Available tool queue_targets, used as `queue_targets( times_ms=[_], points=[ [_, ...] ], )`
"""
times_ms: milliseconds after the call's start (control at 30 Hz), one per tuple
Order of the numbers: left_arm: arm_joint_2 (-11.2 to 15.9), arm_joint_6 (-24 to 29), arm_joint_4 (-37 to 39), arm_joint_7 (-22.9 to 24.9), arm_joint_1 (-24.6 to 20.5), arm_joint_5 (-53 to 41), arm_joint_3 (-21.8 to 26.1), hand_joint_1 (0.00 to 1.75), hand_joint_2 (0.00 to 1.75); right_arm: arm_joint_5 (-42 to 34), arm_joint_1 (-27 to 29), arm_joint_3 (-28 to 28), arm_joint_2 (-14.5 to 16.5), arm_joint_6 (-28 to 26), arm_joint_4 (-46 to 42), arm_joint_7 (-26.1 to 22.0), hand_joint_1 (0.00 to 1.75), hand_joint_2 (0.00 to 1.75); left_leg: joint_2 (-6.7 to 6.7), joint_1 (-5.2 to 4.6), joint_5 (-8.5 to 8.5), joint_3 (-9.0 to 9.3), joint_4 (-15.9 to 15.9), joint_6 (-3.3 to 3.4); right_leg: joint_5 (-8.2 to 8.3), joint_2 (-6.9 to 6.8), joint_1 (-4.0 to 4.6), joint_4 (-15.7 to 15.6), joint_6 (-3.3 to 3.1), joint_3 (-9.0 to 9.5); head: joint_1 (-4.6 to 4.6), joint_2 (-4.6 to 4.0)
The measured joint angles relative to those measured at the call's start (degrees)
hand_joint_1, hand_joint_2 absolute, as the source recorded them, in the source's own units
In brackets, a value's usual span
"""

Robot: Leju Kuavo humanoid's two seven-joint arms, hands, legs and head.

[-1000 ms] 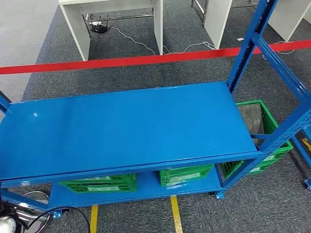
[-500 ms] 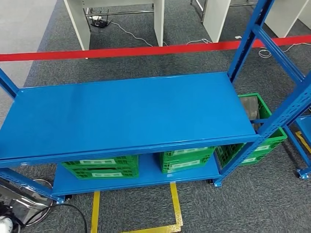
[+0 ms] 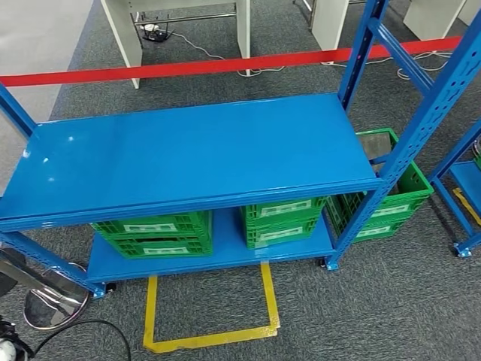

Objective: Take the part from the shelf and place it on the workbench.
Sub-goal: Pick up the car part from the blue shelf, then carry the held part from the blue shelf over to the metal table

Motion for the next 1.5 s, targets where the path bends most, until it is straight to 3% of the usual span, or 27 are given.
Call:
queue_targets(
  times_ms=[67, 167, 200, 267, 333, 367, 400, 433, 500, 533, 567, 633, 700, 767, 833, 867, 900, 933, 967, 1067, 1167, 1233, 1300, 1367, 1400, 1433, 1500],
  points=[
    [0.03, 0.01, -0.14, 0.0, 0.07, 0.03, 0.02, 1.75, 1.75, -0.08, -0.03, 0.0, 0.01, -0.01, 0.0, 0.0, 0.0, 0.0, -0.13, -0.27, -0.29, 4.01, -6.86, 0.66, 0.94, 0.06, 0.08, 0.16, 0.54, -0.82, 0.03, 0.0],
    [0.05, 0.01, -0.22, 0.02, 0.31, 0.24, 0.14, 1.75, 1.75, -0.13, 0.05, -0.02, 0.01, -0.03, 0.0, -0.02, 0.0, 0.0, -0.05, -0.55, 0.15, 3.91, -8.71, 1.62, 2.16, 0.09, -0.11, 0.0, 1.67, -1.35, 0.03, 0.0],
    [0.05, 0.0, -0.22, 0.04, 0.37, 0.3, 0.16, 1.75, 1.75, -0.13, 0.1, -0.03, -0.01, -0.04, 0.0, -0.07, 0.0, 0.0, 0.07, -0.48, 0.8, 3.39, -8.88, 2.07, 1.46, 0.2, -0.18, 0.4, 2.0, -1.68, 0.07, 0.0],
    [0.01, -0.02, -0.23, 0.11, 0.56, 0.33, 0.21, 1.75, 1.75, -0.13, 0.17, -0.06, -0.03, -0.07, 0.0, -0.15, 0.0, 0.0, 0.31, -0.28, 2.34, 1.89, -9.22, 2.81, -3.24, 0.46, -0.3, 3.97, 2.53, -3.09, 0.27, 0.0],
    [-0.02, -0.28, -0.23, 0.27, 0.81, -0.05, 0.28, 1.75, 1.75, -0.14, 0.18, -0.07, -0.02, -0.07, 0.02, -0.14, 0.0, 0.0, 0.35, -0.33, 3.78, 0.03, -9.17, 3.05, -8.99, 0.53, -0.35, 10.74, 2.96, -4.64, 0.44, 0.0],
    [-0.03, -0.62, -0.23, 0.34, 0.95, -0.51, 0.31, 1.75, 1.75, -0.17, 0.19, -0.08, -0.02, -0.06, 0.03, -0.11, 0.0, 0.0, 0.35, -0.36, 4.5, -1.0, -9.12, 3.0, -10.04, 0.53, -0.36, 13.83, 3.11, -4.89, 0.41, 0.0],
    [0.01, -1.11, -0.22, 0.38, 1.11, -1.08, 0.32, 1.75, 1.75, -0.2, 0.19, -0.11, -0.02, -0.04, 0.04, -0.09, 0.0, 0.0, 0.36, -0.38, 5.23, -2.09, -9.06, 2.9, -9.39, 0.53, -0.36, 15.72, 3.2, -4.57, 0.42, 0.0],
    [0.09, -1.79, -0.22, 0.42, 1.32, -1.52, 0.3, 1.75, 1.75, -0.25, 0.19, -0.17, -0.02, -0.03, 0.04, -0.09, 0.0, 0.0, 0.36, -0.39, 5.94, -3.19, -8.98, 2.75, -7.6, 0.52, -0.36, 16.23, 3.2, -3.61, 0.43, 0.0],
    [0.32, -3.5, -0.22, 0.41, 1.9, -1.33, 0.22, 1.75, 1.75, -0.36, 0.14, -0.4, -0.04, -0.02, 0.04, -0.08, 0.0, 0.0, 0.39, -0.41, 7.15, -4.9, -8.65, 2.33, -4.32, 0.51, -0.32, 11.5, 2.85, 1.2, 0.43, 0.0],
    [0.43, -4.41, -0.24, 0.45, 2.16, -0.78, 0.18, 1.75, 1.75, -0.4, 0.08, -0.5, -0.05, -0.02, 0.03, -0.02, 0.0, 0.0, 0.41, -0.5, 7.59, -5.52, -8.27, 2.1, -4.45, 0.49, -0.27, 6.92, 2.59, 4.86, 0.44, 0.0],
    [0.54, -5.22, -0.26, 0.5, 2.4, -0.15, 0.15, 1.75, 1.75, -0.44, -0.01, -0.57, -0.06, -0.02, 0.03, 0.04, 0.0, 0.0, 0.47, -0.61, 8.02, -6.01, -7.8, 1.83, -5.68, 0.49, -0.23, 2.29, 2.31, 8.09, 0.43, 0.0],
    [0.72, -6.31, -0.31, 0.62, 2.74, 0.79, 0.11, 1.75, 1.75, -0.48, -0.08, -0.71, -0.07, -0.01, 0.03, 0.05, 0.0, 0.0, 0.57, -0.72, 8.76, -6.56, -7.2, 1.28, -7.96, 0.5, -0.08, -3.12, 1.72, 11.36, 0.44, 0.0],
    [0.83, -6.78, -0.32, 0.76, 3.0, 1.3, 0.03, 1.75, 1.75, -0.5, 0.13, -0.87, -0.07, 0.0, 0.05, -0.13, 0.0, 0.0, 0.52, -0.49, 8.83, -6.85, -6.92, 0.61, -7.99, 0.34, -0.1, -3.39, 0.81, 10.95, 0.43, 0.0],
    [0.86, -6.93, -0.32, 0.98, 3.2, 1.59, -0.01, 1.75, 1.75, -0.42, 0.38, -0.97, -0.07, 0.04, 0.07, -0.13, 0.0, 0.0, 0.4, -0.25, 5.23, -7.67, -3.84, -0.13, -7.25, 0.05, -0.22, -3.4, 0.03, 10.49, 0.4, 0.0],
    [0.87, -7.17, -0.26, 1.19, 3.3, 1.7, -0.03, 1.75, 1.75, -0.11, 0.53, -1.01, -0.07, 0.31, 0.07, 0.0, 0.0, 0.0, 0.35, -0.08, -0.16, -9.25, 3.08, -0.72, -6.67, -0.11, -0.17, -3.33, -0.22, 9.94, 0.39, 0.0],
    [0.86, -7.34, -0.21, 1.27, 3.3, 1.7, -0.04, 1.75, 1.75, 0.16, 0.59, -1.01, -0.07, 0.51, 0.07, 0.07, 0.0, 0.0, 0.35, -0.01, -1.66, -9.87, 6.49, -0.88, -6.47, -0.16, -0.14, -3.22, -0.21, 9.64, 0.39, 0.0],
    [0.85, -7.55, -0.14, 1.34, 3.28, 1.7, -0.05, 1.75, 1.75, 0.45, 0.63, -1.01, -0.07, 0.78, 0.07, 0.07, 0.0, 0.0, 0.35, 0.04, -2.01, -9.87, 8.5, -0.93, -6.34, -0.18, -0.1, -3.06, -0.2, 9.35, 0.39, 0.0],
    [0.85, -7.76, -0.04, 1.43, 3.17, 1.7, -0.06, 1.75, 1.75, 0.78, 0.67, -1.01, -0.07, 1.1, 0.07, 0.07, 0.0, 0.0, 0.34, 0.06, -1.24, -8.99, 8.38, -0.87, -6.28, -0.19, -0.06, -2.85, -0.18, 9.12, 0.38, 0.0],
    [0.85, -8.03, 0.09, 1.52, 2.91, 1.7, -0.11, 1.75, 1.75, 1.22, 0.68, -0.97, -0.07, 1.6, 0.07, 0.07, 0.0, 0.0, 0.32, 0.06, 0.36, -7.17, 6.0, -0.69, -6.29, -0.19, -0.04, -2.63, -0.13, 9.1, 0.38, 0.0],
    [0.88, -8.86, 0.71, 1.8, 1.53, 1.56, -0.45, 1.75, 1.75, 2.67, 0.61, -0.8, -0.03, 3.47, 0.11, 0.05, 0.0, 0.0, -0.02, -0.12, 3.64, -1.61, -3.74, 0.41, -6.32, -0.16, 0.08, -2.16, 0.37, 8.58, 0.51, 0.01],
    [0.98, -9.48, 1.82, 2.16, -0.26, 1.13, -0.88, 1.75, 1.75, 3.95, 0.47, -0.48, -0.01, 5.53, 0.17, -0.02, 0.0, 0.0, -0.11, -0.43, 3.61, -1.24, -5.57, 1.07, -6.05, -0.12, 0.06, -2.05, 1.34, 8.03, 0.54, 0.02],
    [1.01, -9.91, 3.08, 2.45, -2.23, 0.85, -1.58, 1.75, 1.75, 4.91, 0.41, 0.06, -0.04, 7.26, 0.17, -0.01, 0.0, 0.0, -0.03, -0.19, 3.42, -0.99, -6.95, 1.78, -7.1, 0.06, 0.1, -0.73, 1.88, 7.1, 0.76, 0.02],
    [1.01, -10.19, 4.73, 2.62, -4.22, 0.62, -2.55, 1.75, 1.75, 5.84, 0.37, 0.64, -0.13, 8.84, 0.17, -0.02, 0.0, 0.0, 0.04, 0.07, 3.45, -0.92, -7.98, 2.46, -9.86, 0.41, 0.03, 4.87, 2.29, 3.86, 1.08, 0.02],
    [1.01, -10.44, 6.6, 2.69, -5.87, 0.43, -3.57, 1.75, 1.75, 6.57, 0.49, 1.12, -0.22, 10.14, 0.19, -0.08, 0.0, 0.0, 0.08, 0.09, 3.56, -1.12, -8.04, 2.65, -12.27, 0.54, -0.14, 12.8, 2.67, -0.71, 1.19, 0.02],
    [1.0, -10.6, 7.48, 2.77, -6.61, 0.36, -4.08, 1.75, 1.75, 6.89, 0.59, 1.38, -0.3, 10.78, 0.2, -0.11, 0.0, 0.0, 0.1, 0.09, 3.56, -1.14, -8.0, 2.64, -12.23, 0.55, -0.23, 14.98, 2.83, -2.24, 1.19, 0.02],
    [0.99, -10.77, 8.37, 2.85, -7.36, 0.25, -4.63, 1.75, 1.75, 7.21, 0.69, 1.65, -0.39, 11.52, 0.21, -0.08, 0.0, 0.0, 0.11, 0.09, 3.56, -1.13, -7.91, 2.63, -11.07, 0.54, -0.33, 15.04, 2.97, -2.79, 1.19, 0.02],
    [0.98, -11.11, 9.96, 3.03, -8.85, 0.02, -5.72, 1.75, 1.75, 7.74, 0.75, 2.13, -0.74, 12.77, 0.22, 0.04, 0.0, 0.0, 0.1, 0.15, 3.48, -1.11, -7.59, 2.47, -6.33, 0.48, -0.55, 8.88, 3.07, -0.72, 1.22, 0.02]
  ],
)
